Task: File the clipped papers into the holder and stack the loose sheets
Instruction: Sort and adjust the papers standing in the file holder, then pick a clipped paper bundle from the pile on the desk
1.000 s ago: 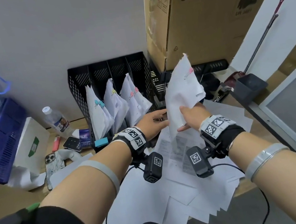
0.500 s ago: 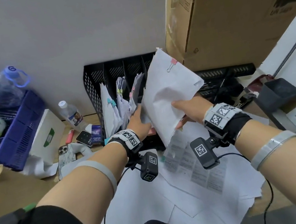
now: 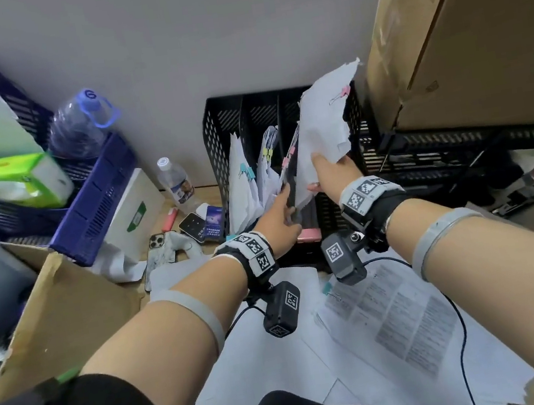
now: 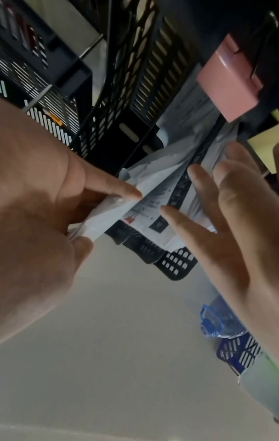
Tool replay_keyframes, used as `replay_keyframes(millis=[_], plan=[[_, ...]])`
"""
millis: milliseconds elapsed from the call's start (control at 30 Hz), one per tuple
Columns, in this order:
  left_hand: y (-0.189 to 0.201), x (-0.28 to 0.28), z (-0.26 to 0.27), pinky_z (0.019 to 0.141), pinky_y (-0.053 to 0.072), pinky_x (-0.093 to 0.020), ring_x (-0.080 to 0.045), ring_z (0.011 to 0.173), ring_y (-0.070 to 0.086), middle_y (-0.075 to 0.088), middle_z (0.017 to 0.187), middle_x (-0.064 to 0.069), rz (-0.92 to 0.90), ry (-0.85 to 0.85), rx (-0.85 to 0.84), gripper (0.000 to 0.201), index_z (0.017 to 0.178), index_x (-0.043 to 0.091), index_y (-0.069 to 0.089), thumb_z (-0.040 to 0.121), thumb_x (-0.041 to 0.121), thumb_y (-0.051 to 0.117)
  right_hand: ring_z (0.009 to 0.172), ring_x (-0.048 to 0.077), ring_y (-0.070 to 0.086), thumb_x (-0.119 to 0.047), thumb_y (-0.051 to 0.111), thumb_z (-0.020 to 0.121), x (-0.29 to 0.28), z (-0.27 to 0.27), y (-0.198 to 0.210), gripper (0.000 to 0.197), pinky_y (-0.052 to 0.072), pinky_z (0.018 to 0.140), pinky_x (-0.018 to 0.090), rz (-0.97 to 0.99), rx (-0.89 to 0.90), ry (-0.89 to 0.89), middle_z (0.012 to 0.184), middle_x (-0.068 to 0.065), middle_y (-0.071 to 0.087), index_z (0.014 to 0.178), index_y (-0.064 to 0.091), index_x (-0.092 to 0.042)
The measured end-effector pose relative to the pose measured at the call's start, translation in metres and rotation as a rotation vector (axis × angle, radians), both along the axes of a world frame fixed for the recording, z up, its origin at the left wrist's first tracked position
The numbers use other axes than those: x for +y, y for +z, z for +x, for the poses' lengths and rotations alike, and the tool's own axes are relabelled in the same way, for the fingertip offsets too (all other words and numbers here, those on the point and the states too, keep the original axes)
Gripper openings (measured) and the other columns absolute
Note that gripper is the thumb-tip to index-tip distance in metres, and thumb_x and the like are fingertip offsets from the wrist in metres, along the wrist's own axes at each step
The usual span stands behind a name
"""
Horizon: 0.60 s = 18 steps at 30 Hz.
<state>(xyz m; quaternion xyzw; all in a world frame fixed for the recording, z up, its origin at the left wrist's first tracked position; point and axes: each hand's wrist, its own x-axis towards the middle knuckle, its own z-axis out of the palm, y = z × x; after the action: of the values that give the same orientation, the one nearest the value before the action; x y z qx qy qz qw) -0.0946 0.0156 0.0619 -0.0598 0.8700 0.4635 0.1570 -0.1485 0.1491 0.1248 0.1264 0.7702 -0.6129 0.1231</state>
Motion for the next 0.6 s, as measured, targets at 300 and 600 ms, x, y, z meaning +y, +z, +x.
replay_keyframes(millis=[300,600], plan=[[-0.015,-0.003,0.007,0.104,0.051,-0.041,-0.021,0.109,0.067,0.073,0.114,-0.006,-0.043,-0.059,0.037,0.033,0.113,0.026,0.067,0.089,0.006,0.058,0.098,0.032,0.067,-0.047,0.06,0.074,0.004,0.002,-0.054,0.033,0.056,0.088,0.048,0.266,-0.197,0.316,0.1,0.012,0.068,0.083,0.058,-0.015],[-0.066,0.013,0.03,0.065,0.057,-0.024,-0.02,0.084,0.073,0.075,0.094,-0.007,-0.026,-0.078,-0.267,0.014,0.092,0.018,0.069,0.092,0.009,0.058,0.085,0.025,0.07,-0.028,0.053,0.094,0.032,0.042,-0.069,0.024,0.054,0.068,0.033,0.281,-0.139,0.412,0.104,0.009,0.07,0.111,0.057,-0.011]])
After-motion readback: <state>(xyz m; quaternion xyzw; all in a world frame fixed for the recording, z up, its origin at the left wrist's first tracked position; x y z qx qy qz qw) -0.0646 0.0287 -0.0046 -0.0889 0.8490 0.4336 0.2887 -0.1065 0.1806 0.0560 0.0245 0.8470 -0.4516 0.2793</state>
